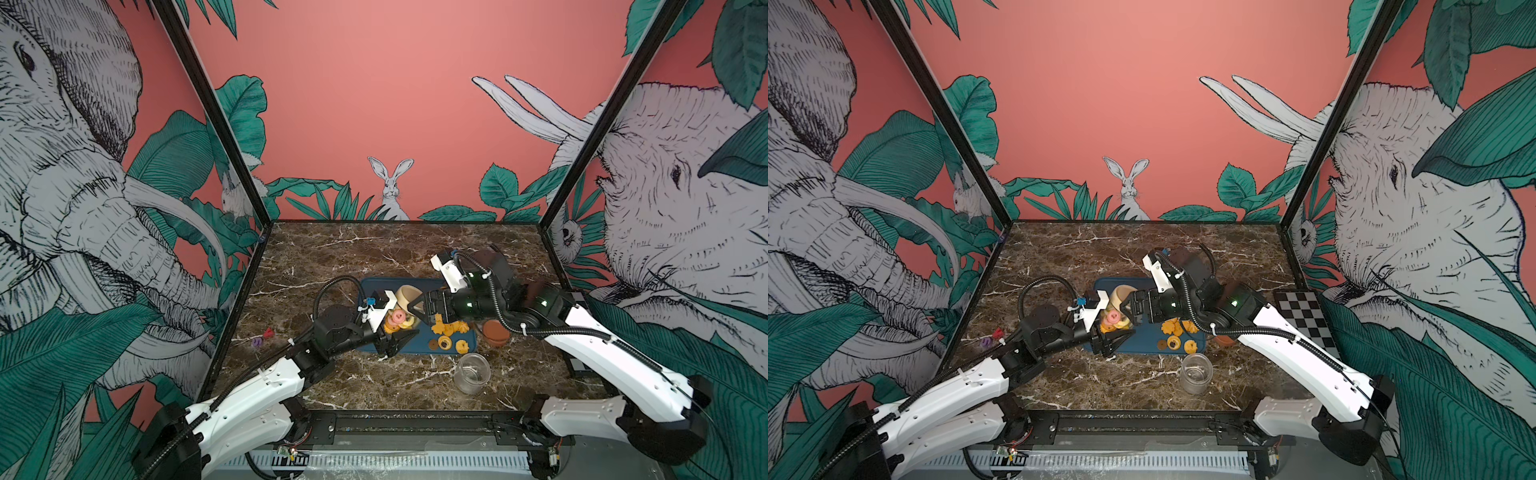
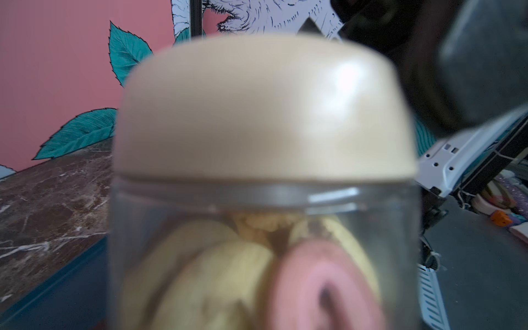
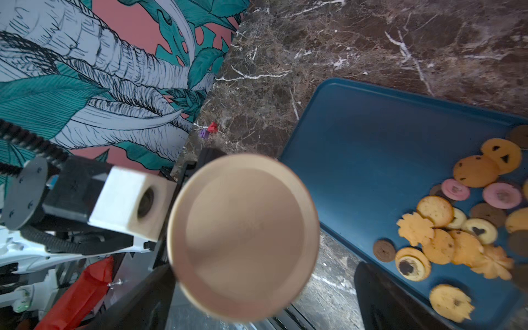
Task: Pour the cookies out of the jar
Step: Unscrew the lid from the jar.
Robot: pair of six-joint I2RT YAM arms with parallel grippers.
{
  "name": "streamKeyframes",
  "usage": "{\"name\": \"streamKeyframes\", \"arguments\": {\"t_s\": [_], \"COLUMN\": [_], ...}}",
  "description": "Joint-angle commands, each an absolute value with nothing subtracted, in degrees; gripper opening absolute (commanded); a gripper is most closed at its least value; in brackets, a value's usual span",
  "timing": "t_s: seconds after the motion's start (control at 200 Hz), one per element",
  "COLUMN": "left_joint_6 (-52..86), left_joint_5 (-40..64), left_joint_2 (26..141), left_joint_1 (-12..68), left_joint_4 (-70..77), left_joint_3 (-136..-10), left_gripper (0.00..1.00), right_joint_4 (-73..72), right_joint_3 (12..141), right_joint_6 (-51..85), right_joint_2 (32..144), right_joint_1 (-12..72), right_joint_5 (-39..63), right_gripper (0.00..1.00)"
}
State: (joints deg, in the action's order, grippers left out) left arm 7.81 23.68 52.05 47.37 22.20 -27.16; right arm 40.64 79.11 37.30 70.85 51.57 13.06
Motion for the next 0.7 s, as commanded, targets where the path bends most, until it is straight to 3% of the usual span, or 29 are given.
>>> {"name": "streamKeyframes", "arguments": {"t_s": [0.0, 0.215, 0.365, 0.525, 0.695], "left_joint_6": [9.66, 10.87, 12.1, 14.51, 15.42], "left_joint_5": [27.85, 26.25, 21.46, 19.78, 19.35], "left_joint_2": [50.31, 49.46, 47.02, 44.95, 44.16], "left_joint_1": [47.29, 47.11, 46.6, 45.63, 45.18], "left_joint_4": [27.36, 27.25, 28.3, 31.47, 32.29], "left_joint_3": [-30.22, -30.35, -28.88, -26.94, -26.37], "left_gripper": [0.0, 0.0, 0.0, 0.0, 0.0], "right_joint_4": [31.74, 27.39, 26.77, 25.99, 27.06], "right_joint_3": [77.97, 72.67, 68.11, 64.93, 63.64], "right_joint_6": [40.71, 44.22, 46.0, 47.18, 47.76], "right_joint_2": [72.52, 73.89, 72.45, 71.0, 70.35], "right_joint_1": [51.94, 51.92, 51.93, 51.81, 51.6], "right_joint_5": [13.57, 14.08, 11.75, 11.09, 9.49], "right_gripper": [0.99, 0.95, 0.82, 0.57, 0.55]}}
